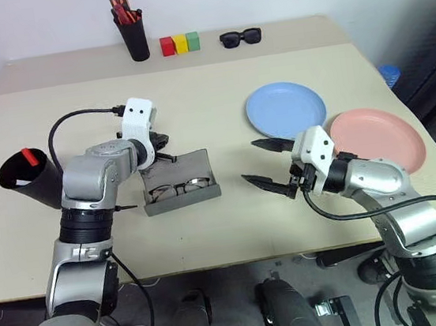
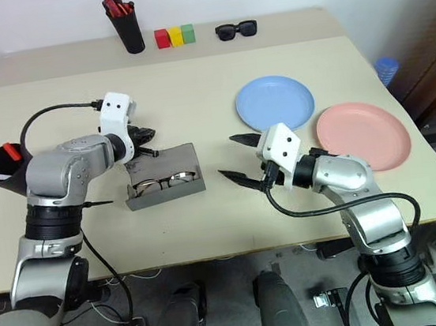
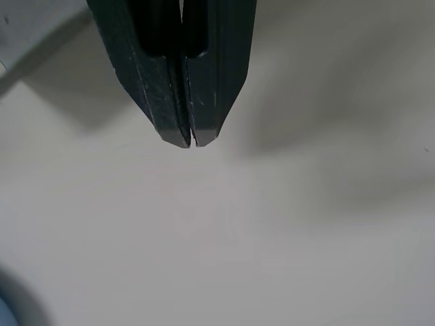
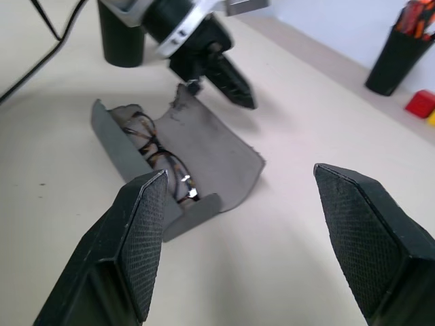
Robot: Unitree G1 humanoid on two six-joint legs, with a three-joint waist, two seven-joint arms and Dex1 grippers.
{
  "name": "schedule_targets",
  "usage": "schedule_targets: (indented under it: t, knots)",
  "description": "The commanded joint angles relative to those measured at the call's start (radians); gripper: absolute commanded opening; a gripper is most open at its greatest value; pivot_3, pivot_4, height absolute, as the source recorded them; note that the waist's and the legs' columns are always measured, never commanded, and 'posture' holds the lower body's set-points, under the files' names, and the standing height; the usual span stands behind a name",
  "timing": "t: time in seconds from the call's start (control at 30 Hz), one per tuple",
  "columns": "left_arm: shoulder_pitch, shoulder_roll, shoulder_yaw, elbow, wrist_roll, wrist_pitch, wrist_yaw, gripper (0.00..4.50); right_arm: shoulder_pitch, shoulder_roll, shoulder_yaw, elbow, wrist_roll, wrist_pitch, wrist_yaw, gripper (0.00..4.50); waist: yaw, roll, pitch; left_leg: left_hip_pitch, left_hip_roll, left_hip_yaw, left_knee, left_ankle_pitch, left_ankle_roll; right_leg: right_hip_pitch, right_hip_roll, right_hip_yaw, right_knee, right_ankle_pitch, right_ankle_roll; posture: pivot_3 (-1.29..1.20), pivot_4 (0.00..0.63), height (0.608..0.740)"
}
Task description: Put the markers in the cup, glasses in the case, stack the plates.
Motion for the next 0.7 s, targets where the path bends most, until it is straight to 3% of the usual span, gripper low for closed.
schedule_targets:
  t: [0.03, 0.5, 0.7]
  knots:
    - [0.002, 0.044, -0.002, -0.068, -0.016, 0.033, -0.054, 0.02, -0.001, -0.011, -0.021, -0.031, 0.005, -0.030, -0.023, 3.48, 0.002, 0.000, 0.000, 0.000, 0.000, 0.000, 0.000, 0.000, 0.000, 0.000, 0.000, 0.000, 0.000, 0.000, 0.000, 0.00, 0.150, 0.740]
    - [0.214, 0.189, 0.042, -0.368, -0.079, 0.032, -0.170, 0.02, -0.087, -0.005, 0.015, 0.103, -0.004, -0.093, -0.016, 3.48, 0.003, 0.000, 0.000, 0.000, 0.000, 0.000, 0.000, 0.000, 0.000, 0.001, -0.001, 0.000, -0.001, 0.000, 0.000, 0.00, 0.150, 0.740]
    - [0.174, 0.147, 0.099, -0.352, -0.079, 0.039, -0.114, 0.02, -0.099, 0.002, 0.031, 0.127, -0.002, -0.109, -0.010, 3.48, 0.004, 0.000, 0.000, 0.000, 0.000, 0.000, 0.000, 0.000, 0.000, 0.001, -0.001, 0.000, -0.001, 0.000, 0.000, 0.00, 0.150, 0.740]
